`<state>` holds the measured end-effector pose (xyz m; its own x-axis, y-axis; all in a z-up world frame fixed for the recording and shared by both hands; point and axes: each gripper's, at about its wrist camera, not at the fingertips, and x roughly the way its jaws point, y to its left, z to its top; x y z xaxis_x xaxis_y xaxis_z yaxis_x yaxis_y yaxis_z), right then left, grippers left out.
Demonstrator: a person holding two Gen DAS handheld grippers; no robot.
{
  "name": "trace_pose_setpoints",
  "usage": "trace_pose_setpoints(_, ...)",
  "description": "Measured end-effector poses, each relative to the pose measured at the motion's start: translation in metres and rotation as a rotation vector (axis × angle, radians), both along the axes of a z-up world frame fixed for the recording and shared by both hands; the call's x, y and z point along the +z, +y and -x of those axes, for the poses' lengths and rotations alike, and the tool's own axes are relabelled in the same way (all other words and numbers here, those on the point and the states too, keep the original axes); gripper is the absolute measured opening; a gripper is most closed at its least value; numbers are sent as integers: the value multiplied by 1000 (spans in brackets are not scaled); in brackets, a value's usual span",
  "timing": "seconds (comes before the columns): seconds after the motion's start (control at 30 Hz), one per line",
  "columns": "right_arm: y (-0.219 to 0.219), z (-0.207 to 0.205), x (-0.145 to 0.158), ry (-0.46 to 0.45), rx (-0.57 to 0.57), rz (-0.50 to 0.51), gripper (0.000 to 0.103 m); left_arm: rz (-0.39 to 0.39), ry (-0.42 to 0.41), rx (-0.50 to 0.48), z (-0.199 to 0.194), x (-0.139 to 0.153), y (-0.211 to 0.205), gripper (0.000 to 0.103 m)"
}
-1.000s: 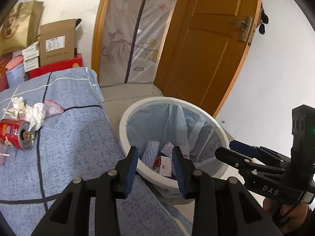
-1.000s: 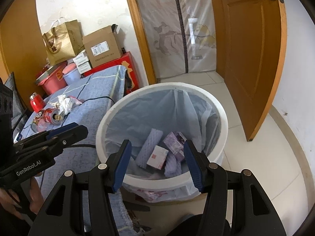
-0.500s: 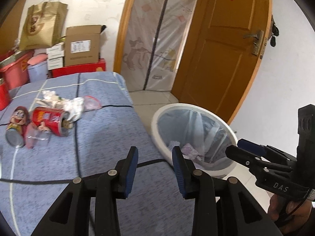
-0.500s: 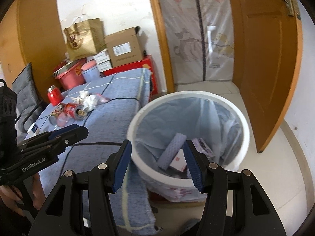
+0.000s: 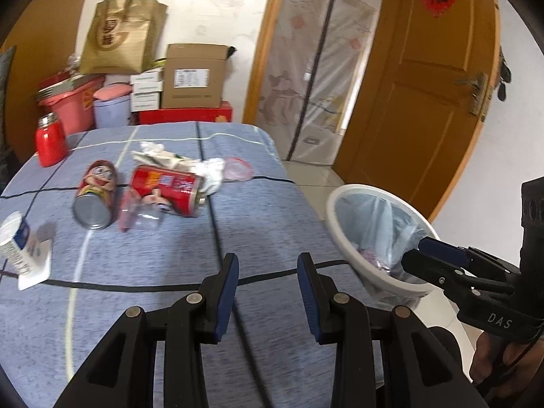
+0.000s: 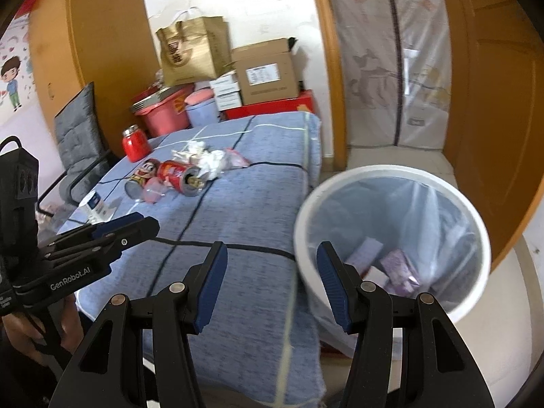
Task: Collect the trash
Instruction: 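Move both tools back over the table toward the cans, then grasp the white paper cup with the left gripper while the right gripper grasps the red can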
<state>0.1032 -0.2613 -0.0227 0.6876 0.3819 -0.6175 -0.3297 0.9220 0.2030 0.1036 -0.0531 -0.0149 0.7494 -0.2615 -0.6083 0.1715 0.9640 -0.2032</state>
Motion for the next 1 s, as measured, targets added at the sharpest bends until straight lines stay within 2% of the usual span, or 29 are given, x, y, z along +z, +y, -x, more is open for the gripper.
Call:
trace_pose_setpoints(0.4,47,-19,3,-10,131,-22,56,-11,-4,144,5,4,58,36)
trace_pose_setpoints(0.67,91,-47,5,-33,229,-5,56,-25,-21,235,8,10,98,36)
trace_pose_setpoints(0.87,114,-67,3,-40,274,20,61,-44,-32,328,13,14,130,36)
trace_pose_setpoints(1.0,137,-87,-2,-52,318,50,61,-52,-45,392,17,17,153,44)
